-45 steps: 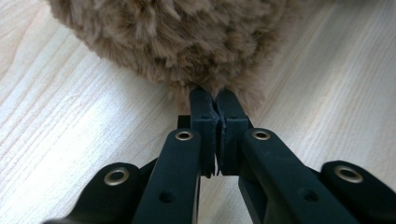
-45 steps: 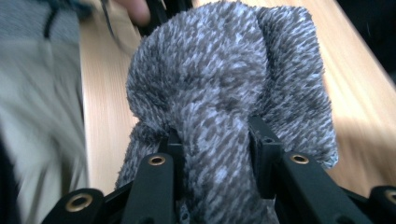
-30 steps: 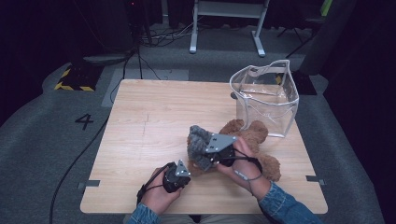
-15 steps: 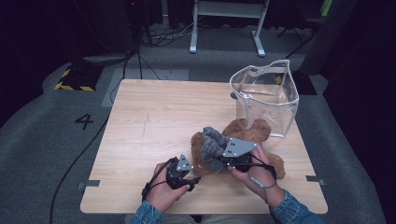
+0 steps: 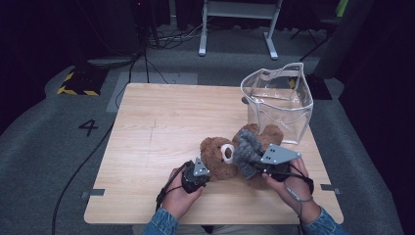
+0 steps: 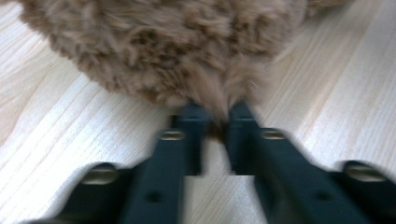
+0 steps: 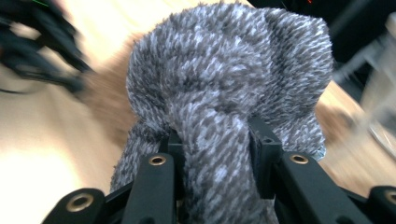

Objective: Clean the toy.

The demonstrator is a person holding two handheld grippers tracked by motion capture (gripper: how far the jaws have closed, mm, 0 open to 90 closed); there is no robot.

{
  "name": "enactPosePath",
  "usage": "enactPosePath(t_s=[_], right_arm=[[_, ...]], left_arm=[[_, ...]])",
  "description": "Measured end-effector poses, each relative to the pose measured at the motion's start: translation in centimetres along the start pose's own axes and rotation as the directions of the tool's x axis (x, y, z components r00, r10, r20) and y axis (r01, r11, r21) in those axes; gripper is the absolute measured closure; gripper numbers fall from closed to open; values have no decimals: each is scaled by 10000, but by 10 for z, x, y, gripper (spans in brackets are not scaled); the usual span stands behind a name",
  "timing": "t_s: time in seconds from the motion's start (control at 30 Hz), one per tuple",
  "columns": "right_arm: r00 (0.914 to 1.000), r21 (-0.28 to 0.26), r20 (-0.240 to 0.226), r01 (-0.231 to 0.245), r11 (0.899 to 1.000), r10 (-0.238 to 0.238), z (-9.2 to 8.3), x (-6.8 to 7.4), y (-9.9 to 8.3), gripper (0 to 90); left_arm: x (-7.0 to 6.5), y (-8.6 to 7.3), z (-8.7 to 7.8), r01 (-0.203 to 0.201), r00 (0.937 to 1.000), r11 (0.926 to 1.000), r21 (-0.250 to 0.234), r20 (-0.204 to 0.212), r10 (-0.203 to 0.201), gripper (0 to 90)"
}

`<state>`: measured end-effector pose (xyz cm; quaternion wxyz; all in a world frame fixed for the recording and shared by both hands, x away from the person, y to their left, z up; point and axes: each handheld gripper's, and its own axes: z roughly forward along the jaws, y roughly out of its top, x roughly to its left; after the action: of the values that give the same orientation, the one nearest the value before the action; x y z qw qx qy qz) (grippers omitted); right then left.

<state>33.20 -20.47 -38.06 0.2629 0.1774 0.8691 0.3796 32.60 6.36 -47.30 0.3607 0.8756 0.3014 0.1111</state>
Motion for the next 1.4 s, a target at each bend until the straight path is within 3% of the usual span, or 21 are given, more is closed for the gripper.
enactPosePath(t_s=[0.07,0.17,0.27,0.3,0.37,0.5,0.6,0.7,0.8,0.87,0.93,0.97,1.03,1.17,1.2,1.27,1.33,1.37,1.4], right_arm=[[9964,-522,-520,641,9966,-668,5,16,10,688],[9823,-761,-1271,1283,9888,-1373,22,40,23,684],[9703,-461,-1757,1607,9859,-1664,44,53,26,684],[9714,-247,-1780,1556,9875,-1575,49,56,26,685],[9679,-162,-1733,1819,9832,-1820,55,55,25,688],[9754,366,-1519,1670,9853,-1597,48,43,24,690],[9863,897,-1303,1133,9895,-1011,45,27,13,696],[9880,1070,-1514,459,9932,-294,41,9,-4,703],[9877,1214,-1556,327,9921,-135,35,5,-13,705],[9905,1557,-1345,-70,9878,283,18,-4,-26,707],[9914,1732,-1266,-103,9848,326,13,-6,-29,707],[9921,2187,-939,-610,9739,832,-4,-11,-36,706],[9927,2183,-767,-742,9731,929,-13,-14,-39,704],[9885,1587,-220,-1445,9767,1498,-48,-32,-51,703],[9814,1423,171,-1918,9711,1914,-62,-44,-60,702],[9782,1391,325,-2076,9683,2050,-65,-48,-64,701],[9684,1425,631,-2480,9582,2412,-68,-56,-74,698],[9582,1476,963,-2814,9482,2694,-70,-63,-83,695],[9582,1476,963,-2814,9482,2694,-70,-63,-83,695]], left_arm=[[-2,0,-2,-79,10000,10000,25,-58,79,873],[-3,1,-6,-109,9999,9999,-21,-40,109,882],[-2,-1,-17,-25,9999,9999,-166,-108,23,887],[-2,-2,-21,-23,9999,9999,-147,-157,20,888],[-1,-5,-28,61,9999,9998,-194,-146,-64,889],[4,-10,-39,182,9995,9995,-265,-242,-188,890],[7,-12,-44,379,9986,9983,-443,-360,-395,890],[7,-12,-44,412,9989,9980,-474,-199,-422,890],[7,-12,-43,364,9991,9982,-480,-180,-373,890],[8,-13,-43,390,9990,9976,-573,-183,-401,889],[9,-14,-43,346,9991,9977,-575,-229,-360,889],[10,-14,-43,310,9991,9980,-544,-284,-326,888],[11,-16,-43,370,9987,9980,-506,-343,-388,888],[16,-18,-46,552,9970,9971,-530,-505,-579,887],[18,-19,-48,573,9962,9969,-532,-619,-606,887],[21,-21,-51,643,9959,9960,-622,-601,-681,886],[25,-23,-53,696,9946,9956,-635,-721,-741,885],[26,-24,-53,789,9933,9949,-627,-796,-838,886],[27,-25,-53,807,9927,9948,-628,-849,-859,886]])
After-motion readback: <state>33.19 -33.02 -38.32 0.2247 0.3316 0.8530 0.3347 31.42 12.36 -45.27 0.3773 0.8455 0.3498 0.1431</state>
